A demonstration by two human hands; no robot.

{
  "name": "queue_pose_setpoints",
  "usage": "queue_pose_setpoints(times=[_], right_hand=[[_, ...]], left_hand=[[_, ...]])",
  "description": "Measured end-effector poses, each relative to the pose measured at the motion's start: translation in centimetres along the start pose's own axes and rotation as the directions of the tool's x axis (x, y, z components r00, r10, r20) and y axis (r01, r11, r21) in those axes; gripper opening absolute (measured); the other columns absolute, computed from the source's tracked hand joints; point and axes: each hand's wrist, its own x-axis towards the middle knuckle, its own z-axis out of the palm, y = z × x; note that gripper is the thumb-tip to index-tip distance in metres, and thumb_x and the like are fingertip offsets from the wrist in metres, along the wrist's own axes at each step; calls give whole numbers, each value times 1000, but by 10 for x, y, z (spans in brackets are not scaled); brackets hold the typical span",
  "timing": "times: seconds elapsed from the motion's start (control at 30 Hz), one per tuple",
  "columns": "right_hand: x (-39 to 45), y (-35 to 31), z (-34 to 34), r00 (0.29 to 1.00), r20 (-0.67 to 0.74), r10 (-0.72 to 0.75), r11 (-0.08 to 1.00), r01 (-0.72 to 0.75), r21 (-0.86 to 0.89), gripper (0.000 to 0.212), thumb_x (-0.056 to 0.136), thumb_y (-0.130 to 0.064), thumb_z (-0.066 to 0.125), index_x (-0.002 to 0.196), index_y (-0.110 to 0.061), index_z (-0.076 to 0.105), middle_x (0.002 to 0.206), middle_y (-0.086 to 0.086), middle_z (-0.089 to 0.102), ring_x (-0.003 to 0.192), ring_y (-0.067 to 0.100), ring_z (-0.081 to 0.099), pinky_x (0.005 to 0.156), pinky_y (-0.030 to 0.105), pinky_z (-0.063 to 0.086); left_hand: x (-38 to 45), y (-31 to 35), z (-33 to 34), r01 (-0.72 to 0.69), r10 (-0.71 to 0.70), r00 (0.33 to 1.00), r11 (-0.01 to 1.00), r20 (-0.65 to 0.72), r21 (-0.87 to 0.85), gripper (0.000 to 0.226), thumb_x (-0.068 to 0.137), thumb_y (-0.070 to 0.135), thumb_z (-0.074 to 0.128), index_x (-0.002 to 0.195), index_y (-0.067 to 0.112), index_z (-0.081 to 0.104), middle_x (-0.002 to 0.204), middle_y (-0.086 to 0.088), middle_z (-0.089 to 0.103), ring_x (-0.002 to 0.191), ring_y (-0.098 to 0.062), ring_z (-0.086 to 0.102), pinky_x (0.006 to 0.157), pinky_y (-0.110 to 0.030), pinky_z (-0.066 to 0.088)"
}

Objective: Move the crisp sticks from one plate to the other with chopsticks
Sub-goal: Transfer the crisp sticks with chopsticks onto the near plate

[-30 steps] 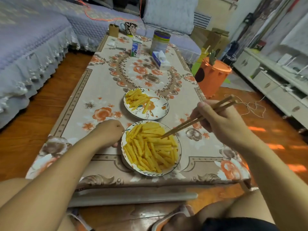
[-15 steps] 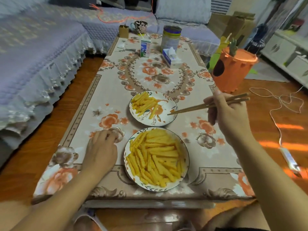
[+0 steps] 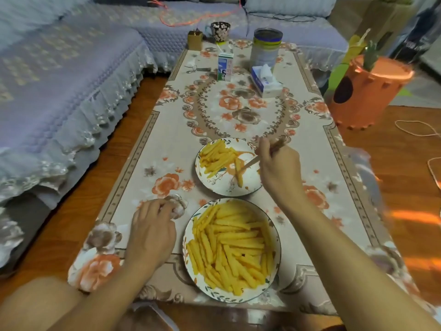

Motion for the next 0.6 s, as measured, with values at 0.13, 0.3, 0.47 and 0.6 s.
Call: queue_pose_setpoints(times=[0.13,0.3,0.47,0.6], right_hand=[[1,9,-53,973,-59,223,938,-198,285,52,107,-34,44,71,-7,69,48,-3,57,45,19,52,49,35,41],[-29,5,-111,958,49,284,825,-270,496,53,110,-34,43,73,-7,69,49,4,48,43,15,39,41,24,30],[-70,0,-131,947,229,223,815,-310,488,55,104,-39,46,61,-19,74,57,18,48,48,18,41,44,23,30],[-91,-3,-122,947,280,155,878,-262,400,50,102,-36,46,67,-12,71,50,4,52,47,12,42,45,18,31]], left_hand=[[2,1,-1,-7,7,1000,1000,-10,16,37,85,20,42,114,13,63,115,-6,57,109,-30,49,91,-49,44],[1,3,-2,-14,14,1000,1000,-5,23,35,85,20,42,113,12,62,116,-7,56,109,-31,48,91,-50,43],[-2,3,-1,-14,15,1000,1000,-7,26,33,88,15,49,118,11,62,117,-8,57,111,-32,48,91,-50,44],[-2,3,0,-24,24,1000,999,-13,31,34,84,3,63,117,9,63,116,-10,57,109,-33,48,88,-49,46]])
